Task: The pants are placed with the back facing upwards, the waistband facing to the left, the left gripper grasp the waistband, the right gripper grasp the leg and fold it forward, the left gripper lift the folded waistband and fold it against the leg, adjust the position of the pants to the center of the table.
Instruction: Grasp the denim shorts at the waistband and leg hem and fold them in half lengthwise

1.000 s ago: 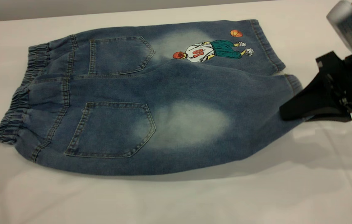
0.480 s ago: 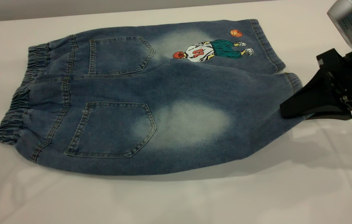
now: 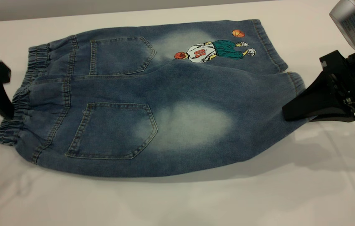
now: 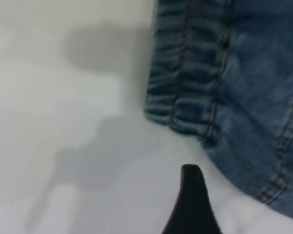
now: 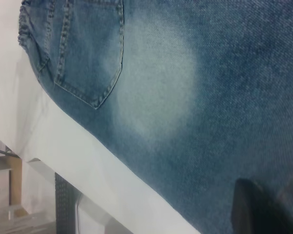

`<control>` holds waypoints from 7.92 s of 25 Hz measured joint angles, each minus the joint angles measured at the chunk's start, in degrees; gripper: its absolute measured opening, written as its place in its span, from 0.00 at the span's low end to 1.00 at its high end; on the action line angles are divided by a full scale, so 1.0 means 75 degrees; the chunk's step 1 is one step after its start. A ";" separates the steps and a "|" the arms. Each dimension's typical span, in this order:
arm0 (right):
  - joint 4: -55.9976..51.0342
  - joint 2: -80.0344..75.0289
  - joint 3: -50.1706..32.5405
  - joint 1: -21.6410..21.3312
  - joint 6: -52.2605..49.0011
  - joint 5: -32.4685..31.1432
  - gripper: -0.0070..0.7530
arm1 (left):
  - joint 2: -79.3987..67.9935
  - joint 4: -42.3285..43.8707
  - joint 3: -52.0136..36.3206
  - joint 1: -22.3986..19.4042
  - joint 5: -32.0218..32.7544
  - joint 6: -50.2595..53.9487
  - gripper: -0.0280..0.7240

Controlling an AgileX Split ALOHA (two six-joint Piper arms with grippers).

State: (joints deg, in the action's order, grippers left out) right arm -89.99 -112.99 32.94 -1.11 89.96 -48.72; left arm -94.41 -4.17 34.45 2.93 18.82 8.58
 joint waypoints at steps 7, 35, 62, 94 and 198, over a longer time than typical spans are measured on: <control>0.0015 0.0000 0.0000 0.0000 0.0000 -0.0052 0.02 | -0.0396 0.0016 0.0007 -0.0819 -0.0295 -0.0062 0.68; 0.0030 0.0000 0.0000 0.0000 0.0000 -0.0237 0.02 | -0.1957 -0.0139 0.0007 -0.1213 -0.1804 -0.0449 0.68; 0.0023 0.0000 0.0000 0.0000 0.0000 -0.0237 0.03 | -0.2270 -0.0441 0.0755 -0.0495 -0.0912 -0.0681 0.68; -0.0180 0.0000 0.0031 0.0000 0.0000 -0.0494 0.03 | -0.2560 -0.0474 0.1068 -0.0503 -0.0273 -0.0673 0.23; 0.0580 -0.1506 0.6109 0.0004 -0.1590 0.0910 0.61 | -0.4598 -0.1118 0.9143 -0.0217 0.3137 -0.1740 0.64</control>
State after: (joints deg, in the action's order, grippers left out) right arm -85.64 -124.29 78.76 -1.07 78.03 -41.90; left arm -128.90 -12.56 103.02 1.30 42.35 -4.47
